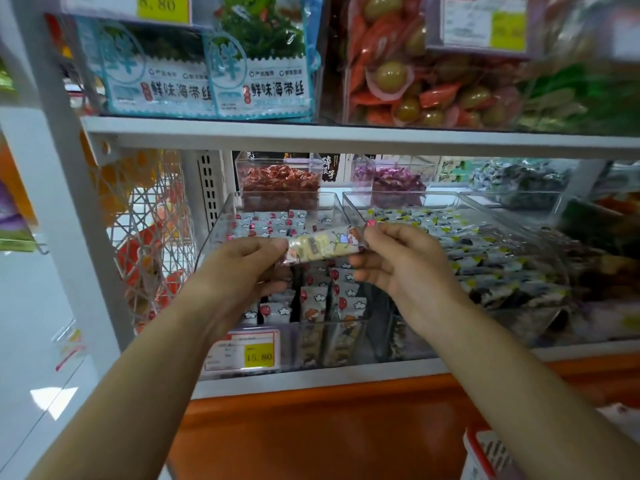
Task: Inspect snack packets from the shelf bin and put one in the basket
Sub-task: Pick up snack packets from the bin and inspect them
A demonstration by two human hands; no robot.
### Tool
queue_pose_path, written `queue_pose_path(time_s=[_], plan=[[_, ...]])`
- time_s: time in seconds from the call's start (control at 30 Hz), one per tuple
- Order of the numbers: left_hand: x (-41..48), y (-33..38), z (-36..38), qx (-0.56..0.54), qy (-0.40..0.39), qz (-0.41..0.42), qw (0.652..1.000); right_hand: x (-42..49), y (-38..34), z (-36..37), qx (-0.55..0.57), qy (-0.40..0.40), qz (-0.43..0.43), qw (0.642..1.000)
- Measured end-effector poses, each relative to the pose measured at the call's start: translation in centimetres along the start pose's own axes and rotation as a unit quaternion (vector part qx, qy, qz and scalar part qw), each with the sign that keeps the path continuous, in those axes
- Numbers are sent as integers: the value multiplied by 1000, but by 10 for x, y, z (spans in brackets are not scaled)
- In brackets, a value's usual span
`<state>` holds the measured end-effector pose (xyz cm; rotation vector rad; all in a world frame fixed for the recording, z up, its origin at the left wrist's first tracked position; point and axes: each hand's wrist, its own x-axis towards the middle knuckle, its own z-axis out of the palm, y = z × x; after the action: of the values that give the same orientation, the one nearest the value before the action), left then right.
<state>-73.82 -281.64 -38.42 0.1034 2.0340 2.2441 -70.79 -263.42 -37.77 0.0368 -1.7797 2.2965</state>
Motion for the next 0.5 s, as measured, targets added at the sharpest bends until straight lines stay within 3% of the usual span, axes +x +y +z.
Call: queue_pose_path(time_s=[0.2,0.3,0.5], plan=[[1,1,-1,-114,29,-29,993,0,-2,-2,46,13,62,997],[2,1,2,-103,43,-18,994,4,0,-3,75,21,102,992],[-2,8,12,-168,38,-27,985,6,-1,-3,237,31,174,955]])
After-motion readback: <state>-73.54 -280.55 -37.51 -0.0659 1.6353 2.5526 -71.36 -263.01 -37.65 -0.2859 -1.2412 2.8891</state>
